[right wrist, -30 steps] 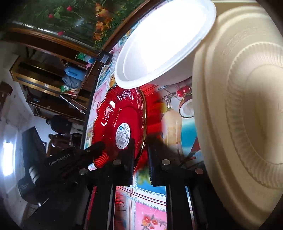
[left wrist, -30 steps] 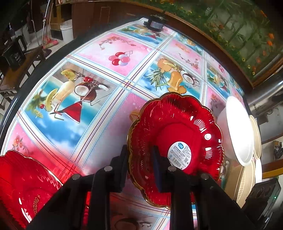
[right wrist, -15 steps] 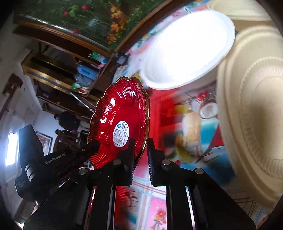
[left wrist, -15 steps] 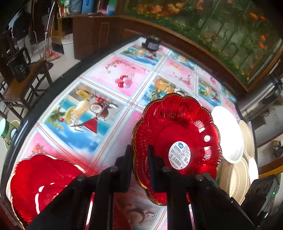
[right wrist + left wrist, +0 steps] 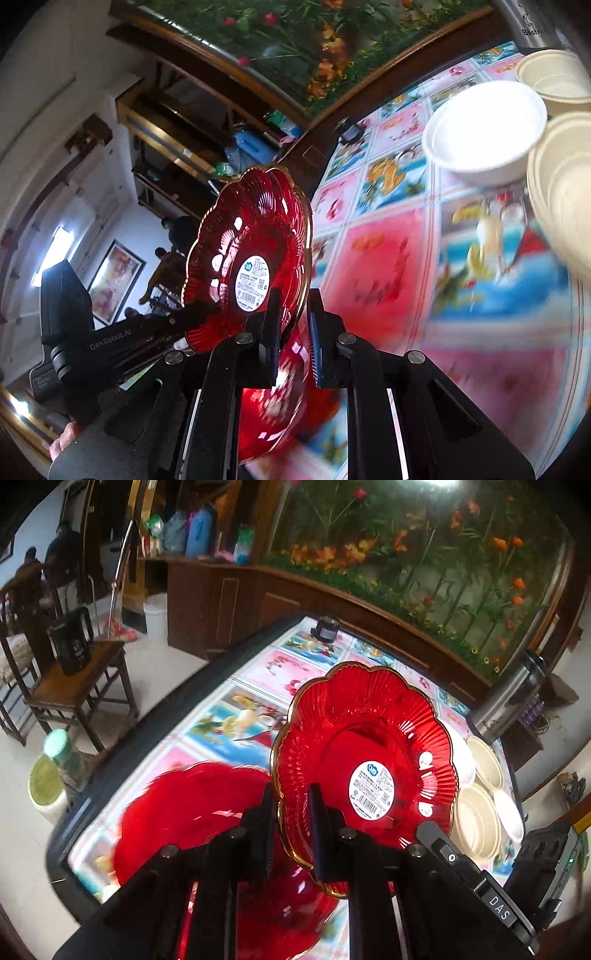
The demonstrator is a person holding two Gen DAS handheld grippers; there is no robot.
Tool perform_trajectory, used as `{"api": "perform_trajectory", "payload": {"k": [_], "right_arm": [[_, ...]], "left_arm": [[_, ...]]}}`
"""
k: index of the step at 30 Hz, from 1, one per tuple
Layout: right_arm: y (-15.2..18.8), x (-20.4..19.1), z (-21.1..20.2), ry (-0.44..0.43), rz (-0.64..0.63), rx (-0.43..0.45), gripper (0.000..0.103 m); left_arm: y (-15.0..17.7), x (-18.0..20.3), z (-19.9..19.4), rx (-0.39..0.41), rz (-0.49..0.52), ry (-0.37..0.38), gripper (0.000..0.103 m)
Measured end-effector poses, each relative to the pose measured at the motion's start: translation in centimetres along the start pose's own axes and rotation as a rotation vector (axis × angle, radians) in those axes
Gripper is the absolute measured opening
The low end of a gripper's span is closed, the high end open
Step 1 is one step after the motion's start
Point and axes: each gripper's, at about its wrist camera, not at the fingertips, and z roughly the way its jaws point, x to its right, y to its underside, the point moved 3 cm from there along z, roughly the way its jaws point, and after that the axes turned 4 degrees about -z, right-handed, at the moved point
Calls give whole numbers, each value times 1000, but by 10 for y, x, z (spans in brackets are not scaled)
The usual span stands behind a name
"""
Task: Organize plates and bowls
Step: 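Lower the small red plate onto the large red plate, open left gripper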
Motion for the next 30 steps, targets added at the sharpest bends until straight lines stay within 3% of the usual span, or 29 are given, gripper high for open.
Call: {"api": "perform_trajectory", "payload": {"k": [7, 14, 30], "right_arm": [[35, -41, -25, -1, -58, -17, 13], [68, -81, -34, 40, -169, -30, 13], [97, -82, 14, 121, -163, -151, 13]], "left_arm": [[24, -32, -30, 28, -1, 30, 15], [42, -56, -52, 88, 15, 9, 15], [55, -88, -26, 54, 37, -57, 15]]}}
